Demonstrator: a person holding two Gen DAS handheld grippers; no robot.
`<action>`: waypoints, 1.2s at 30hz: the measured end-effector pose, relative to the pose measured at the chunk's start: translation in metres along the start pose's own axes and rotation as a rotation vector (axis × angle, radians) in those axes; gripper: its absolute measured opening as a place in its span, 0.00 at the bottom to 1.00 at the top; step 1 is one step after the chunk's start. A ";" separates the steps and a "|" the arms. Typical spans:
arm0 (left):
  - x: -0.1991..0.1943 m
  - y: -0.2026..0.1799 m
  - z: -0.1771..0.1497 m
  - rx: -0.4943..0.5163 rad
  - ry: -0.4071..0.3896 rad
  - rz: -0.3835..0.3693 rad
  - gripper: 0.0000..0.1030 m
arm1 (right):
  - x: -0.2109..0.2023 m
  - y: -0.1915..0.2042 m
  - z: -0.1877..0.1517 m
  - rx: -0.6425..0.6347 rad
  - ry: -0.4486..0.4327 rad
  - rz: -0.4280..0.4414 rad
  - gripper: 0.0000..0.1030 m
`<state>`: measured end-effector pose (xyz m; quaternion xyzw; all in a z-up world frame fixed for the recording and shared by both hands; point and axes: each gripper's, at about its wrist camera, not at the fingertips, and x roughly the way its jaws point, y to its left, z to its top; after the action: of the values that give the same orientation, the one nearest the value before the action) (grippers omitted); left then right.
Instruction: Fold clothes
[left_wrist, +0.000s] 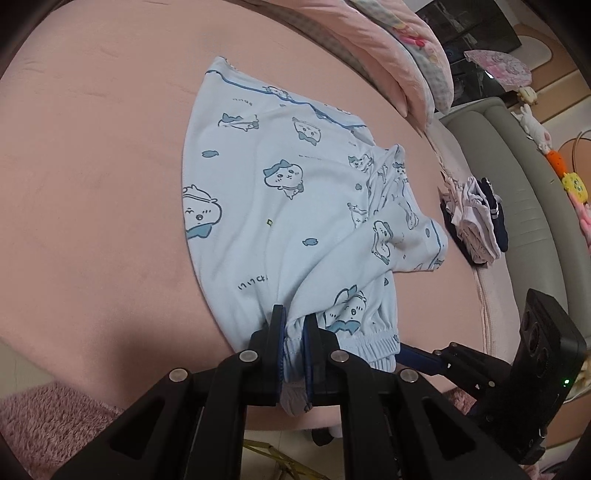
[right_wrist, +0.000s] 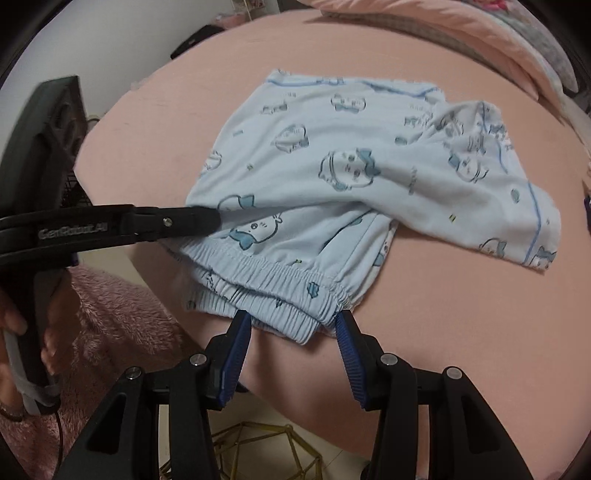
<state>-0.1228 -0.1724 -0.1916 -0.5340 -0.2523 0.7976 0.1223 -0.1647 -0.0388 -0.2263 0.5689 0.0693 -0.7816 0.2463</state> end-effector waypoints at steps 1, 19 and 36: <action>0.000 0.001 0.000 -0.004 0.002 -0.003 0.07 | 0.000 0.001 0.001 -0.005 -0.004 0.001 0.46; 0.004 -0.002 -0.004 -0.007 0.013 -0.003 0.07 | 0.019 -0.017 0.010 0.093 -0.029 0.009 0.46; 0.015 -0.012 -0.022 0.059 0.075 0.054 0.08 | 0.010 -0.057 -0.004 0.233 -0.036 0.042 0.51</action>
<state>-0.1097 -0.1492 -0.2042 -0.5661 -0.2094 0.7873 0.1258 -0.1901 0.0094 -0.2470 0.5807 -0.0383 -0.7892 0.1964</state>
